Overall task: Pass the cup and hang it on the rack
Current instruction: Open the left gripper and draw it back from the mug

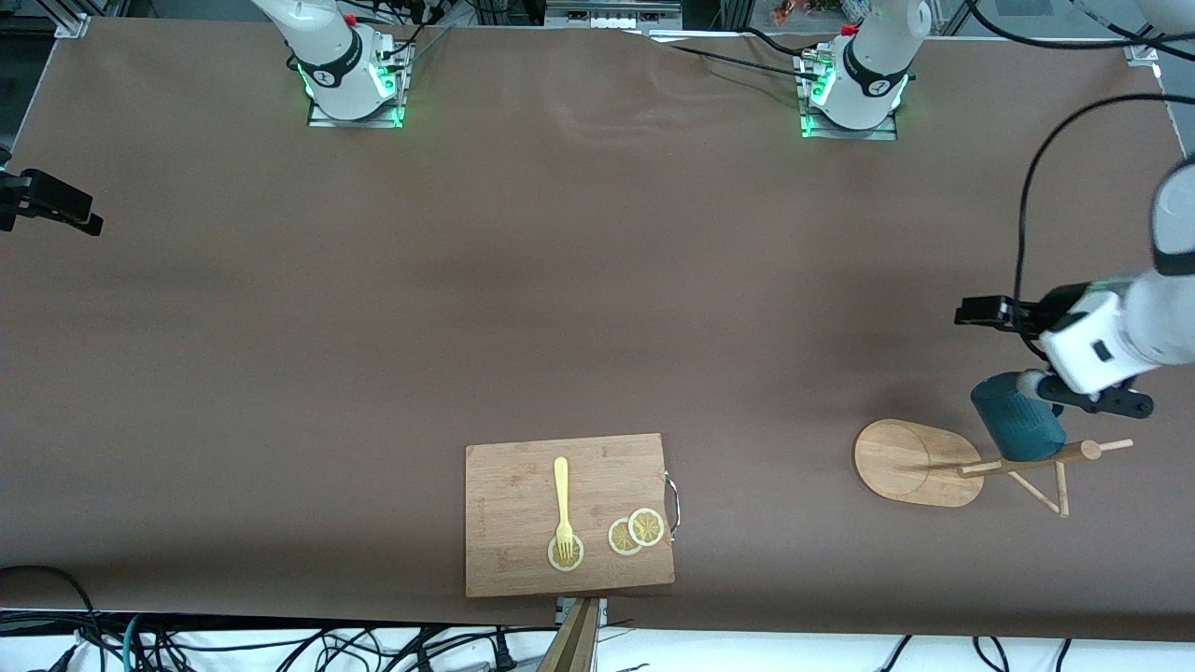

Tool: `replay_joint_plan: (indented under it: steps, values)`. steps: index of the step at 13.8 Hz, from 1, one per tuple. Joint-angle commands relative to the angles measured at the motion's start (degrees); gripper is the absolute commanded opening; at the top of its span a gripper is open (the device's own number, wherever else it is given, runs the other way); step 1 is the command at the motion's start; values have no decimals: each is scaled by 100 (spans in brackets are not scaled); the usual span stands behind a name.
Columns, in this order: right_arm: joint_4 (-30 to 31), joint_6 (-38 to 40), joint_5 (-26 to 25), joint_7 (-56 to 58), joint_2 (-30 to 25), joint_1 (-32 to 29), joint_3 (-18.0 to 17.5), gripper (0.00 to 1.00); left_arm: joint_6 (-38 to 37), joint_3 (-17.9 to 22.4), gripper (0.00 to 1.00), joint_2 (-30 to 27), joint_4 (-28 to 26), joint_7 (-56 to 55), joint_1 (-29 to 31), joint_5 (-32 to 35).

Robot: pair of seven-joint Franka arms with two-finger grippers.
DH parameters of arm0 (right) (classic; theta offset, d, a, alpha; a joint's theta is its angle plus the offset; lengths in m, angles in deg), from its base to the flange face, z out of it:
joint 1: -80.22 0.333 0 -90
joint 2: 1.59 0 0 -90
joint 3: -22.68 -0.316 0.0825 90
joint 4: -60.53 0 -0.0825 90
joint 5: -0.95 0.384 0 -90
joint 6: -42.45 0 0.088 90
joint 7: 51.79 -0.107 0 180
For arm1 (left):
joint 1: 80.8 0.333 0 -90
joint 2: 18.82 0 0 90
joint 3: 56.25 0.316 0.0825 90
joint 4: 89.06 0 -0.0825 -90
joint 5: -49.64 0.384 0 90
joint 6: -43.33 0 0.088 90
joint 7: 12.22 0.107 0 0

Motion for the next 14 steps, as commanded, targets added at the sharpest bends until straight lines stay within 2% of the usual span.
replay_joint_plan:
  steps: [1,6,8,9,10,11,13,14]
  values:
    - [65,-58,104,110,-50,-93,-36,100,-348,93,100,-471,-304,17,-373,302]
    - [65,-58,104,110,-50,-93,-36,100,-429,5,100,-586,-304,-308,-532,320]
    - [65,-58,104,110,-50,-93,-36,100,-307,267,100,-761,-452,-291,-786,303]
    - [65,-58,104,110,-50,-93,-28,100,-10,843,100,-971,-723,-256,-1092,207]
    - [65,-58,104,110,-50,-93,-36,100,558,1440,100,-1321,-1257,-238,-1591,171]
    - [65,-58,95,110,-50,-93,-36,100,1173,1751,100,-1707,-1845,-247,-1770,84]
    - [65,-67,95,101,-50,-93,-28,100,2447,1868,100,-2402,-3005,-255,-1772,4]
    - [57,-67,95,101,-50,-93,-28,100,2828,1894,100,-2597,-3385,-290,-1772,-75]
